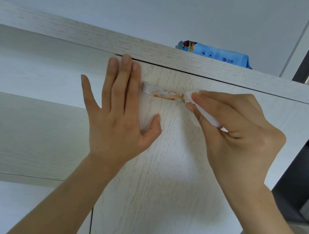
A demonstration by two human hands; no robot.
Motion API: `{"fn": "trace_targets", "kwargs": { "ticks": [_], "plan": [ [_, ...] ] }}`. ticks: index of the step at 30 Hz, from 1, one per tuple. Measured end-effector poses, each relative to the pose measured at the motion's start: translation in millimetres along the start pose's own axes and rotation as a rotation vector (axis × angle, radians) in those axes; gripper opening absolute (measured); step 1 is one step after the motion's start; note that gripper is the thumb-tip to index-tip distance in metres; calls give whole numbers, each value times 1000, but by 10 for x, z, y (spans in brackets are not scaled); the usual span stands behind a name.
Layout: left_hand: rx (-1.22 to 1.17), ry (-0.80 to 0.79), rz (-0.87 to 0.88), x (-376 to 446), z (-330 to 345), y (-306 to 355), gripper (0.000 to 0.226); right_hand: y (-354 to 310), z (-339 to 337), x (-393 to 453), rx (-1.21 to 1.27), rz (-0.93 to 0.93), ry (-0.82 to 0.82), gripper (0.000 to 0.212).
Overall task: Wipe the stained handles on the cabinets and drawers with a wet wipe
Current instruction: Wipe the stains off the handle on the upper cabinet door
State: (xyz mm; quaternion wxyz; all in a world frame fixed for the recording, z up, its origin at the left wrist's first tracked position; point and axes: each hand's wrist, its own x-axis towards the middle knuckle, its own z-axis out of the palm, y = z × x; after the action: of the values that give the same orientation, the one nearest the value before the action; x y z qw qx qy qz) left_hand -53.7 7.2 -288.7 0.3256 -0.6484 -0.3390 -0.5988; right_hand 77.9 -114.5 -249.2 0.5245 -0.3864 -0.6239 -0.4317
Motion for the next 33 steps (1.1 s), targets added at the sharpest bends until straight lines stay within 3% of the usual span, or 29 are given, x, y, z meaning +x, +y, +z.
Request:
{"fn": "trace_targets", "kwargs": {
  "ticks": [33],
  "plan": [
    [-8,11,-3,5,10,6,77,-57,47,24,61,50,-40,26]
  ]
}}
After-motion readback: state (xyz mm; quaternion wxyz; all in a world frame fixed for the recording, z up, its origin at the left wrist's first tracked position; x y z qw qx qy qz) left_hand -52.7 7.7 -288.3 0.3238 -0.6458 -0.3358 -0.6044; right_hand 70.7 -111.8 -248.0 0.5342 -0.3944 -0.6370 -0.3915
